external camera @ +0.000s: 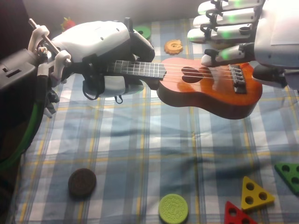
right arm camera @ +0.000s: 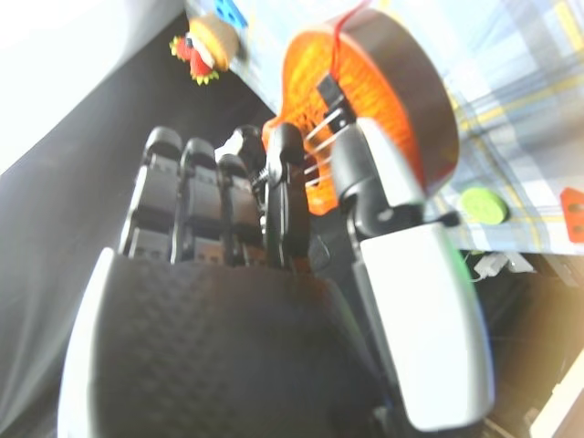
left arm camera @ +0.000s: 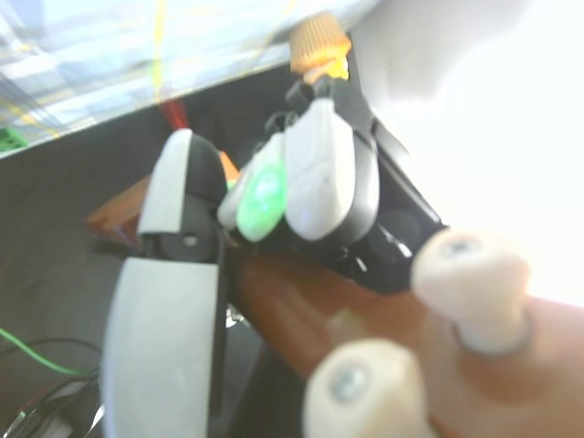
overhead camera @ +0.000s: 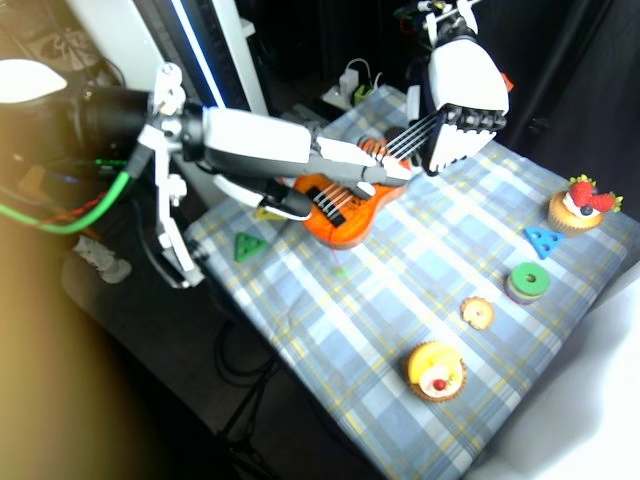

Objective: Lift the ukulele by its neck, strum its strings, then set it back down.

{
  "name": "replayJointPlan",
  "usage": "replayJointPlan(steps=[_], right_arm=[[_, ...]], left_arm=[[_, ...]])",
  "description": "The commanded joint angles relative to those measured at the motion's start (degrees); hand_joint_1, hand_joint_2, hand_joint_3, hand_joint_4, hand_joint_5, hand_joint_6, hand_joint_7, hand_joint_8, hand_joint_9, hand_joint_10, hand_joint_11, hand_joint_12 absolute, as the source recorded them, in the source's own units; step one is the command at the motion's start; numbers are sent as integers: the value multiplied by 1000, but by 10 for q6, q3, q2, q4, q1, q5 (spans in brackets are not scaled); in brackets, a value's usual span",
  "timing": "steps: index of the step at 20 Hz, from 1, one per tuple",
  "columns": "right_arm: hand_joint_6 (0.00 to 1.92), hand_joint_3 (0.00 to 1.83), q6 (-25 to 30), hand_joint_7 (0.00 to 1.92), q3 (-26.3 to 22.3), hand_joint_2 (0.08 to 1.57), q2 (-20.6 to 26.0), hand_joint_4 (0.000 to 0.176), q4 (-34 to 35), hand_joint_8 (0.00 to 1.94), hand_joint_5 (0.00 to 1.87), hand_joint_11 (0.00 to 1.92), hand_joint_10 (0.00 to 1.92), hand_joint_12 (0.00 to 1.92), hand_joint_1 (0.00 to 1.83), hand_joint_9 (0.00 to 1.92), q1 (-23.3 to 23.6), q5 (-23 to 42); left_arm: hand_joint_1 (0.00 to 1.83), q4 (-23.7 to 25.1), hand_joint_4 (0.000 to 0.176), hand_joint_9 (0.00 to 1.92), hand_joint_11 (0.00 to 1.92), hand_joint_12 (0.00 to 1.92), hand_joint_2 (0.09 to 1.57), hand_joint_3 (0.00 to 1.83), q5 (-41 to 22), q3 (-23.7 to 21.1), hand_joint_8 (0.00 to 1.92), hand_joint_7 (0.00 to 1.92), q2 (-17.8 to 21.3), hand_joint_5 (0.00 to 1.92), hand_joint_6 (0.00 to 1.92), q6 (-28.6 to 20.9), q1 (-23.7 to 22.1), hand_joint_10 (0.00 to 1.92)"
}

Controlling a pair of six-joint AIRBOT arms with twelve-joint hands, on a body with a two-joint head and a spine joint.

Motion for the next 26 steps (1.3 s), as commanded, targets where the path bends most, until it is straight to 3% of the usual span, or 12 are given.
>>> replayJointPlan(steps=[1, 4, 8, 11, 13, 15, 16, 17, 18, 21, 25, 26], right_arm=[[0, 677, 2, 0, 1, 1060, 3, 0, 14, 0, 418, 1, 0, 2, 920, 0, 8, 4], [25, 760, 19, 0, 1, 1065, 5, 59, 14, 0, 505, 0, 0, 0, 853, 0, 7, 20], [44, 771, 39, 0, -2, 1045, 12, 23, 14, 0, 613, 0, 0, 0, 922, 0, 7, 43], [21, 664, 40, 0, -7, 1081, 24, 34, 27, 0, 645, 0, 0, 0, 947, 0, 7, 59], [12, 593, 40, 0, -10, 1139, 30, 95, 37, 0, 650, 0, 0, 0, 888, 0, 10, 68], [8, 392, 40, 6, -13, 1228, 42, 98, 50, 0, 675, 0, 0, 0, 907, 0, 26, 83], [2, 331, 40, 0, -15, 1265, 47, 95, 51, 0, 665, 0, 0, 0, 895, 0, 33, 88], [0, 175, 40, 285, -17, 1264, 51, 0, 57, 42, 565, 0, 55, 911, 995, 213, 38, 94], [30, 114, 40, 63, -18, 1265, 55, 93, 70, 8, 631, 0, 62, 1278, 1047, 268, 41, 99], [20, 49, 0, 13, -20, 1291, 64, 129, 119, 0, 661, 0, 47, 1409, 1052, 292, 42, 116], [12, 41, -14, 2, -19, 1295, 71, 129, 126, 0, 650, 0, 44, 1414, 1053, 294, 44, 97], [4, 6, -17, 93, -19, 1202, 73, 16, 126, 2, 563, 0, 8, 862, 875, 58, 45, 90]], left_arm=[[1379, 3, 0, 1488, 1603, 1921, 1213, 0, -73, -3, 1921, 1277, 1, 921, 1921, -5, -10, 1921], [1403, 1, 0, 1481, 1598, 1921, 1224, 2, -73, -2, 1921, 1261, 1, 933, 1921, -5, -9, 1921], [1387, -10, 0, 1514, 1626, 1921, 1235, 6, -66, 6, 1921, 1309, -1, 936, 1921, -5, -7, 1921], [1346, -19, 0, 1497, 1596, 1921, 1245, 7, -60, 13, 1921, 1297, -4, 844, 1921, -4, -7, 1921], [1335, -24, 0, 1474, 1566, 1921, 1243, 5, -57, 16, 1921, 1276, -5, 864, 1921, -3, -6, 1921], [1342, -31, 0, 1492, 1583, 1921, 1219, 0, -55, 21, 1921, 1301, -8, 828, 1921, 0, -6, 1921], [1341, -35, 0, 1493, 1584, 1921, 1209, 0, -54, 22, 1921, 1306, -9, 840, 1921, 1, -5, 1921], [1345, -39, 0, 1498, 1591, 1921, 1212, 0, -54, 24, 1921, 1313, -11, 877, 1921, 4, -4, 1921], [1334, -42, 0, 1499, 1595, 1921, 1221, 0, -52, 25, 1921, 1317, -12, 905, 1921, 6, -3, 1921], [1344, -51, 0, 1527, 1613, 1921, 1223, 0, -49, 31, 1921, 1347, -17, 908, 1921, 9, -1, 1921], [1353, -51, 0, 1536, 1622, 1921, 1223, 0, -53, 28, 1921, 1352, -15, 946, 1921, 9, -1, 1921], [1351, -51, 0, 1529, 1603, 1921, 1222, 0, -55, 27, 1921, 1345, -14, 943, 1921, 9, 0, 1921]])
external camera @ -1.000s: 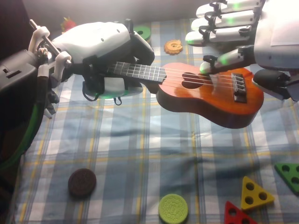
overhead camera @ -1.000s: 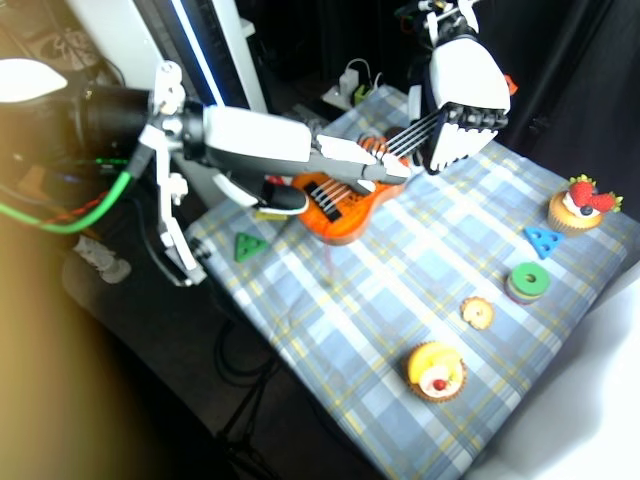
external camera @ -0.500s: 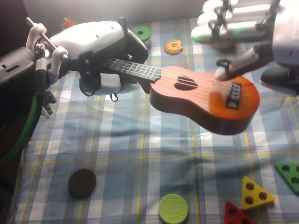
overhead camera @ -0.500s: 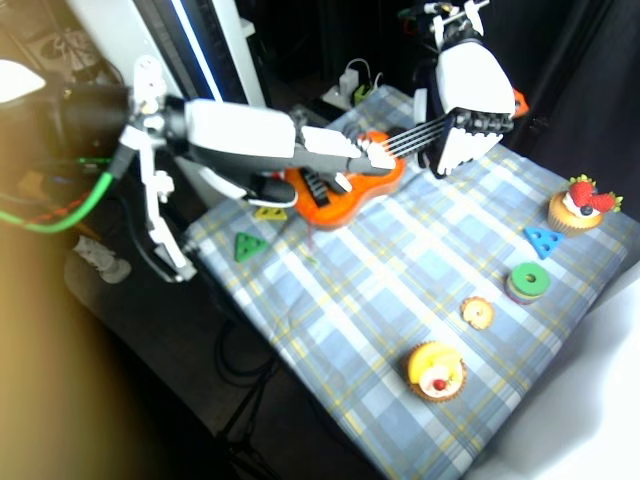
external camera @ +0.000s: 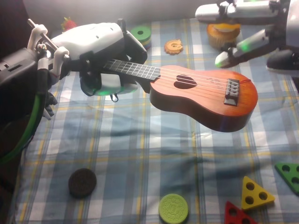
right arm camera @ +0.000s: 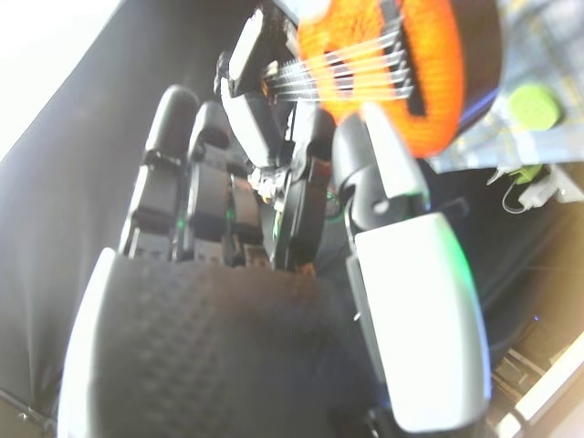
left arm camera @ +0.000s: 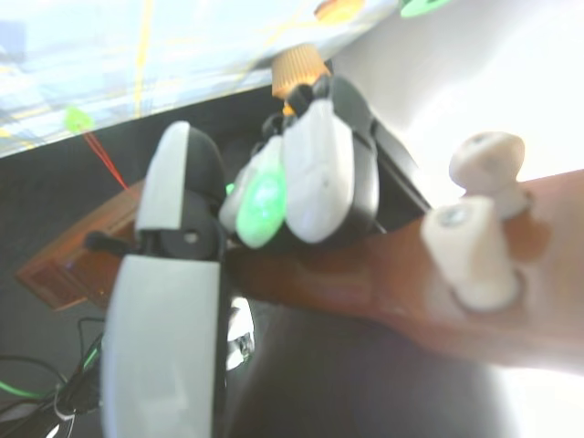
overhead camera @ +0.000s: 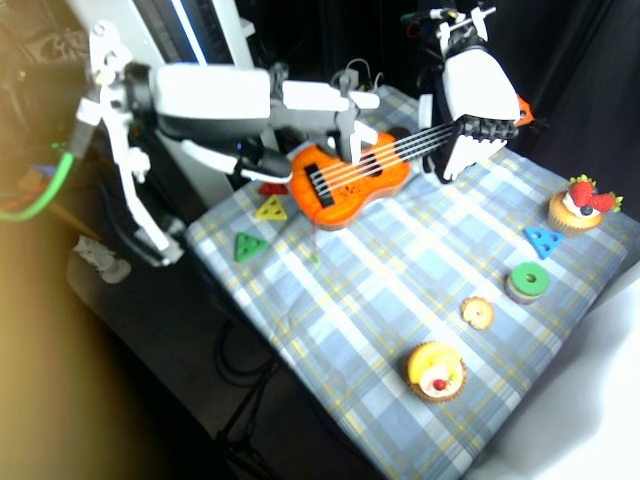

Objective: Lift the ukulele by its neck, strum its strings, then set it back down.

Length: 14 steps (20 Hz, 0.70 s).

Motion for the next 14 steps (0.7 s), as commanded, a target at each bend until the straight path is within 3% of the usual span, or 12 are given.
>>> replayJointPlan(steps=[1, 2, 3, 5, 6, 7, 8, 9, 10, 12, 13, 14], right_arm=[[4, 6, -9, 93, 1, 1202, 5, 16, 28, 2, 563, 0, 8, 862, 875, 58, 9, -5], [0, 31, -12, 83, 1, 1312, 6, 38, 27, 0, 448, 0, 1, 441, 769, 11, 9, -14], [4, 24, -13, 108, 3, 1317, 6, 0, 27, 2, 445, 0, 2, 254, 883, 8, 9, -23], [0, 19, -13, 84, 6, 1314, 7, 0, 29, 4, 404, 0, 0, 43, 843, 0, 9, -39], [0, 8, -13, 50, 7, 1293, 9, 0, 33, 1, 320, 20, 0, 19, 908, 0, 9, -45], [13, 1, -14, 47, 8, 1274, 11, 6, 39, 4, 262, 20, 0, 10, 512, 0, 9, -48], [13, 1, -30, 47, 8, 1274, 14, 6, 59, 4, 262, 20, 0, 10, 512, 0, 9, -49], [6, 0, -38, 73, 8, 1216, 16, 35, 68, 13, 239, 36, 12, 20, 579, 29, 9, -50], [1, 0, -43, 100, 8, 1156, 18, 17, 73, 2, 192, 0, 18, 412, 617, 65, 9, -51], [6, 0, -46, 118, 8, 1160, 19, 19, 77, 1, 235, 0, 13, 515, 683, 73, 9, -52], [5, 3, -47, 105, 8, 1170, 19, 42, 78, 0, 240, 0, 3, 533, 676, 54, 9, -53], [5, 2, -48, 99, 8, 1171, 20, 41, 80, 0, 261, 0, 0, 471, 695, 38, 9, -54]], left_arm=[[1351, 2, 0, 1529, 1603, 1921, 1222, 0, -69, -2, 1921, 1345, 1, 943, 1921, -3, -4, 1921], [1362, 2, 0, 1522, 1596, 1921, 1227, 1, -69, -2, 1921, 1332, 1, 923, 1921, -3, -3, 1921], [1359, 1, 0, 1500, 1571, 1921, 1235, 4, -69, -3, 1921, 1309, 1, 930, 1921, -3, -2, 1921], [1346, -3, 0, 1470, 1546, 1921, 1231, 1, -73, -4, 1921, 1275, 1, 920, 1921, -3, 2, 1921], [1326, -6, 0, 1482, 1554, 1921, 1227, 0, -73, -4, 1921, 1296, 1, 924, 1921, -3, 3, 1921], [1309, -9, 0, 1491, 1561, 1921, 1212, 0, -74, -3, 1921, 1320, 0, 933, 1921, -3, 5, 1921], [1309, -13, 0, 1491, 1561, 1921, 1212, 0, -74, -2, 1921, 1320, -2, 933, 1921, -3, 9, 1921], [1326, -15, 0, 1496, 1560, 1921, 1194, 0, -73, 0, 1921, 1331, -5, 887, 1921, -3, 11, 1921], [1309, -18, 0, 1466, 1524, 1921, 1187, 0, -73, 2, 1921, 1308, -7, 871, 1921, -3, 13, 1921], [1277, -19, 0, 1367, 1438, 1921, 1179, 0, -71, 1, 1921, 1158, -9, 826, 1921, -3, 15, 1921], [1107, -18, 0, 1249, 1312, 1921, 1249, 26, -70, 0, 1921, 1020, -9, 707, 1603, -3, 16, 1921], [1072, -16, 0, 1176, 1227, 1921, 1261, 33, -69, -2, 1921, 939, -9, 688, 1525, -3, 17, 1921]])
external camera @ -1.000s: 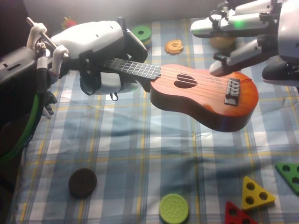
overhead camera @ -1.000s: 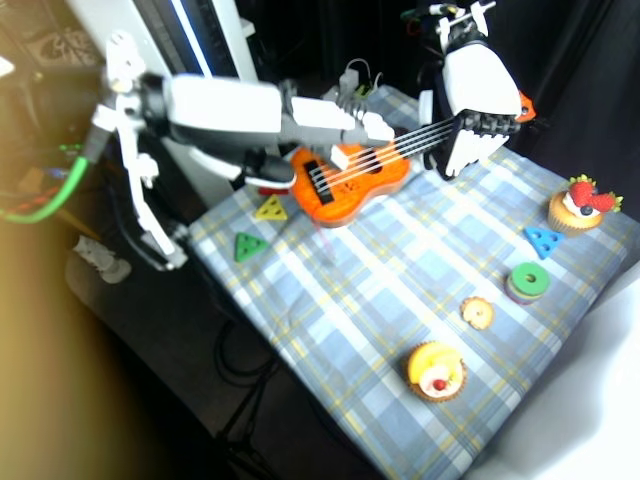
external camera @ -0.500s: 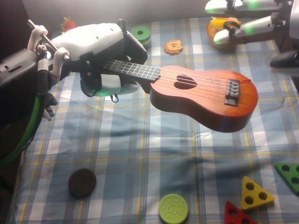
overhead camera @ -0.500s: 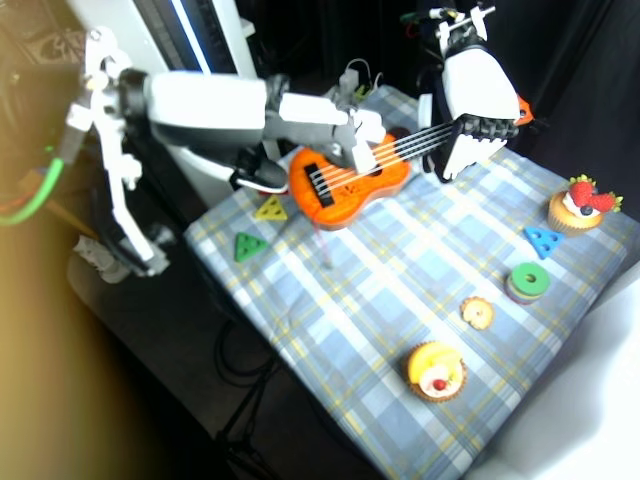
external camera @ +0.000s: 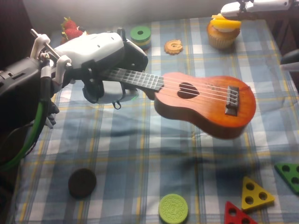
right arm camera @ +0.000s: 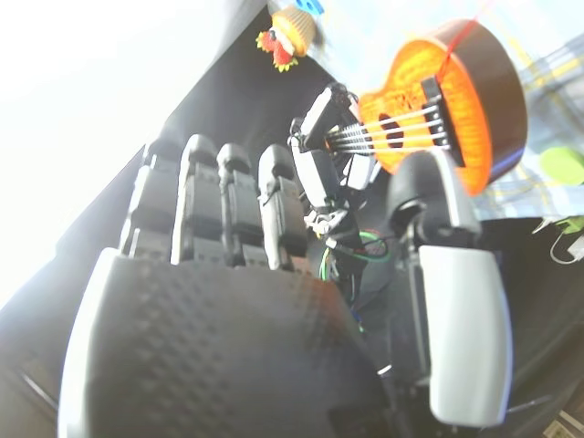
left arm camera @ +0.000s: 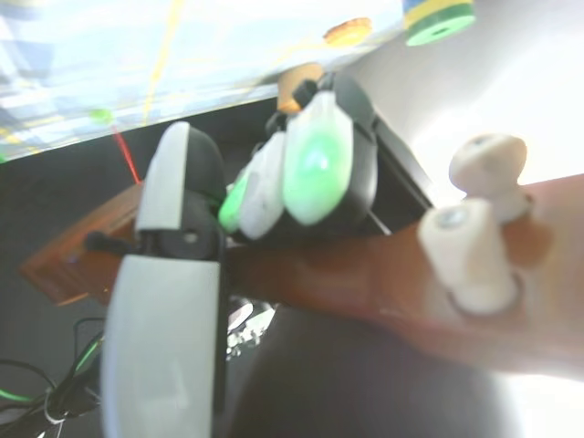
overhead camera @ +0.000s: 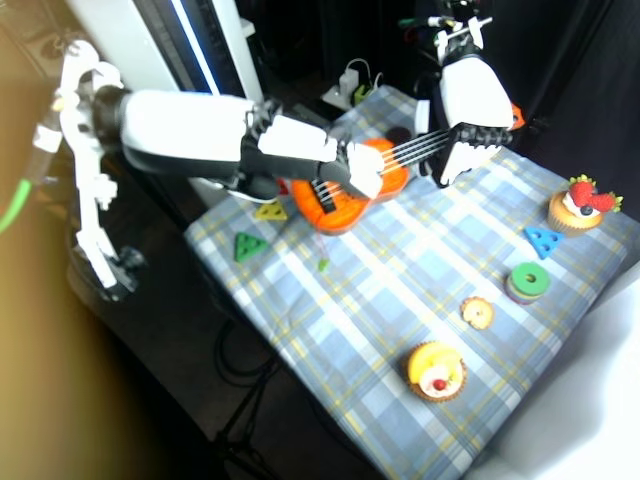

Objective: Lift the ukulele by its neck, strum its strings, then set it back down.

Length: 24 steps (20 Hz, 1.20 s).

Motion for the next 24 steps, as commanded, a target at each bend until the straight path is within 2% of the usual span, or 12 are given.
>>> replayJointPlan(steps=[1, 5, 7, 8, 12, 13, 14, 15, 16, 19, 22, 24], right_arm=[[2, 1, -4, 79, 0, 1187, 6, 15, 22, 0, 271, 0, 1, 448, 595, 27, 9, 11], [5, 4, -4, 57, 0, 1207, 7, 7, 23, 1, 322, 0, 0, 17, 537, 0, 9, 11], [7, 1, -4, 44, -1, 1201, 9, 19, 24, 0, 331, 0, 0, 3, 539, 0, 9, 11], [12, 0, -4, 33, -1, 1187, 9, 18, 25, 1, 349, 0, 0, 0, 566, 0, 9, 11], [11, 9, -4, 80, -1, 1223, 10, 22, 25, 14, 357, 0, 0, 0, 663, 0, 9, 11], [8, 17, -4, 115, -1, 1245, 10, 30, 25, 19, 357, 14, 4, 7, 669, 11, 9, 11], [8, 17, -4, 115, -2, 1245, 10, 30, 25, 19, 357, 14, 4, 7, 669, 11, 9, 11], [3, 1, -4, 111, -2, 1216, 10, 30, 25, 8, 347, 15, 2, 13, 563, 9, 9, 11], [2, 10, -4, 111, -2, 1237, 10, 44, 25, 6, 345, 2, 0, 4, 580, 1, 9, 11], [7, 6, -4, 124, -2, 1233, 11, 36, 25, 8, 360, 0, 0, 0, 631, 0, 9, 11], [17, 12, -4, 136, -2, 1254, 11, 30, 25, 6, 395, 4, 2, 2, 645, 7, 9, 11], [15, 10, -4, 134, -3, 1253, 11, 35, 25, 4, 392, 0, 0, 0, 652, 1, 9, 11]], left_arm=[[1092, 4, 0, 1145, 1179, 1921, 1227, 13, -65, -2, 1921, 935, -3, 760, 1381, -5, -1, 1921], [1054, -5, 0, 1040, 1091, 1921, 1244, 4, -65, -2, 1806, 845, -8, 740, 1392, -5, 11, 1921], [1052, -7, 0, 978, 1011, 1921, 1251, 5, -67, -5, 1779, 795, -9, 726, 1417, -5, 16, 1921], [1156, -8, 0, 924, 927, 1921, 1255, 20, -71, -7, 1552, 789, -10, 654, 1369, -5, 18, 1909], [1125, -8, 0, 785, 810, 1921, 1302, 7, -92, -13, 1567, 742, -11, 553, 1482, -24, 30, 1785], [889, -8, 36, 631, 678, 1921, 1349, 4, -97, -15, 1452, 528, -11, 540, 1614, -29, 32, 1731], [889, -3, 36, 631, 678, 1921, 1349, 4, -101, -17, 1452, 528, -10, 540, 1614, -38, 33, 1731], [805, 5, 0, 576, 632, 1921, 1251, 0, -105, -19, 1268, 487, -10, 356, 930, -50, 34, 1669], [727, 15, 0, 485, 561, 1921, 1262, 0, -110, -21, 1206, 441, -8, 371, 714, -65, 36, 1662], [619, 24, 0, 385, 461, 1921, 1282, 1, -120, -31, 1175, 366, -3, 301, 687, -74, 39, 1640], [493, 40, 0, 223, 169, 1921, 1203, 0, -127, -34, 770, 324, 2, 350, 128, -101, 45, 1472], [486, 49, 0, 140, 53, 1921, 1200, 0, -147, -46, 637, 284, 14, 323, 73, -109, 51, 1439]])
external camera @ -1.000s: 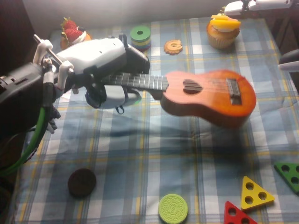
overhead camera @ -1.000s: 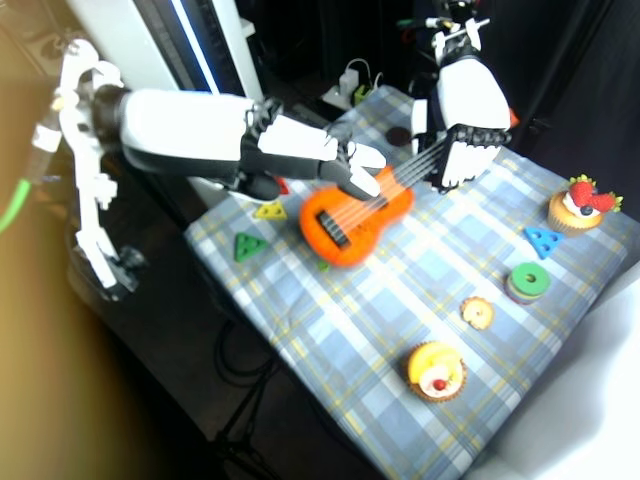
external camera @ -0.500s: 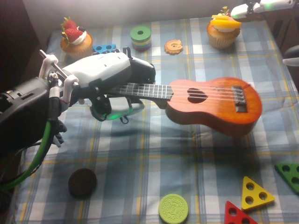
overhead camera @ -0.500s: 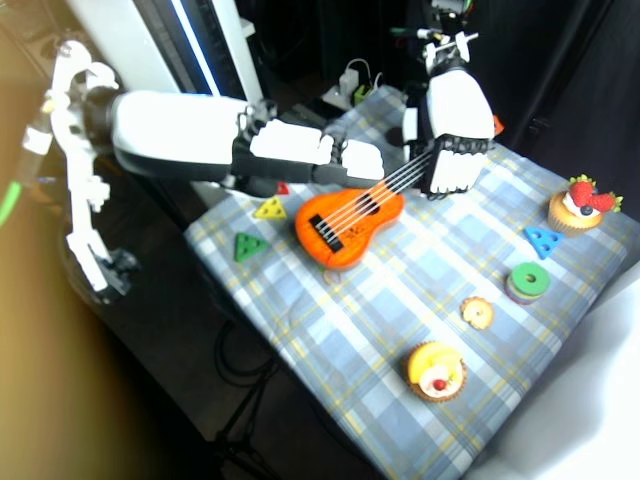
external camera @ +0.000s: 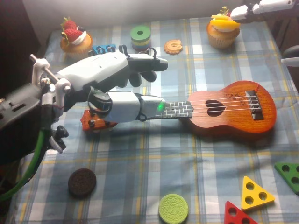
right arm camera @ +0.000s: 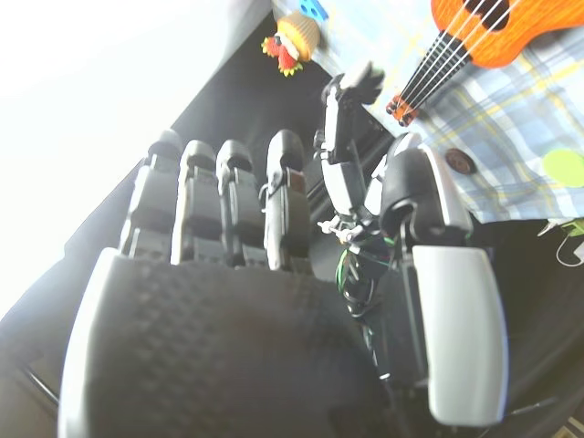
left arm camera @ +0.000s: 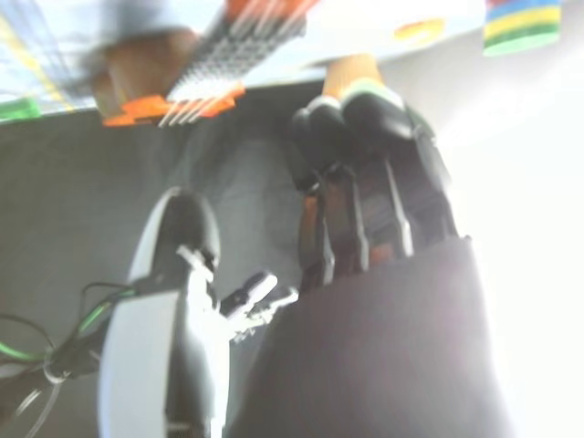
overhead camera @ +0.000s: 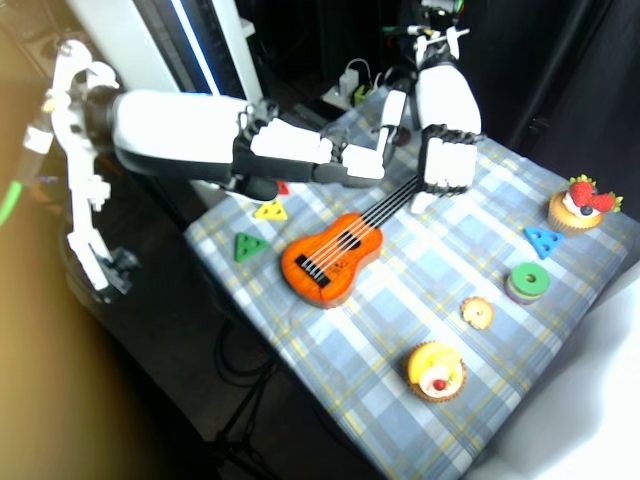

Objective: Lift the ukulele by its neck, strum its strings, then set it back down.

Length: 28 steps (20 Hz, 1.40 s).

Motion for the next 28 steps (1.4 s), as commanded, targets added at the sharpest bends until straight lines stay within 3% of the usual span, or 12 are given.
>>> replayJointPlan(steps=[1, 6, 10, 13, 14, 15, 17, 19, 20, 23, 25, 28], right_arm=[[8, 6, -2, 120, -3, 1245, 6, 48, 23, 2, 383, 0, 0, 0, 635, 1, 9, 14], [0, 26, -21, 44, -15, 1300, 25, 38, 43, 0, 171, 0, 0, 0, 701, 0, 10, 17], [0, 7, -97, 0, -29, 1281, 45, 29, 115, 0, 0, 0, 0, 0, 570, 0, 4, 16], [0, 8, -247, 0, -45, 1294, 65, 36, 274, 0, 0, 30, 0, 22, 532, 0, -30, 43], [0, 8, -271, 0, -46, 1299, 68, 37, 304, 0, 0, 35, 0, 31, 497, 0, -40, 51], [0, 9, -301, 0, -47, 1306, 72, 30, 346, 0, 0, 7, 0, 26, 499, 0, -50, 63], [0, 0, -340, 0, -49, 1348, 77, 12, 404, 0, 0, 0, 0, 11, 536, 0, -69, 92], [0, 0, -399, 0, -59, 1280, 86, 29, 464, 0, 0, 0, 0, 0, 505, 0, -89, 124], [0, 0, -423, 0, -63, 1269, 88, 41, 491, 0, 0, 0, 0, 0, 514, 0, -102, 140], [0, 0, -483, 0, -63, 1239, 83, 62, 592, 0, 0, 39, 0, 21, 484, 0, -177, 228], [0, 0, -517, 0, -61, 1182, 74, 16, 666, 0, 0, 1, 0, 389, 527, 0, -249, 307], [0, 0, -530, 0, -63, 1171, 70, 32, 723, 0, 0, 0, 0, 13, 593, 0, -322, 408]], left_arm=[[369, 15, 0, 6, 1, 1794, 1245, 4, -88, -3, 257, 207, 7, 198, 5, -19, -4, 1024], [499, 36, 0, 5, 0, 915, 1204, 0, -154, -19, 2, 49, 43, 59, 0, -81, 5, 104], [429, 48, 42, 0, 0, 9, 1215, 3, -218, -23, 0, 0, 67, 0, 0, -150, 15, 0], [743, 58, 71, 0, 1, 0, 1189, 0, -270, -13, 0, 0, 80, 0, 0, -239, 31, 0], [768, 61, 64, 0, 0, 0, 1201, 0, -289, -7, 0, 0, 82, 0, 0, -270, 37, 0], [695, 66, 5, 0, 0, 0, 1243, 14, -313, 0, 0, 0, 85, 0, 0, -315, 44, 0], [586, 74, 3, 0, 0, 132, 1296, 5, -350, 7, 0, 0, 89, 0, 0, -369, 55, 0], [583, 76, 87, 0, 70, 39, 1297, 0, -385, 6, 0, 0, 95, 0, 0, -393, 64, 0], [555, 77, 83, 0, 13, 411, 1316, 0, -408, 5, 0, 0, 98, 0, 0, -404, 69, 0], [378, 77, 124, 0, 0, 306, 1243, 0, -456, 10, 0, 0, 103, 0, 0, -451, 86, 0], [319, 69, 166, 0, 0, 11, 1268, 1, -489, 13, 0, 0, 106, 0, 0, -474, 102, 0], [347, 64, 117, 0, 4, 2, 1243, 0, -530, 8, 0, 0, 115, 0, 0, -479, 117, 0]])
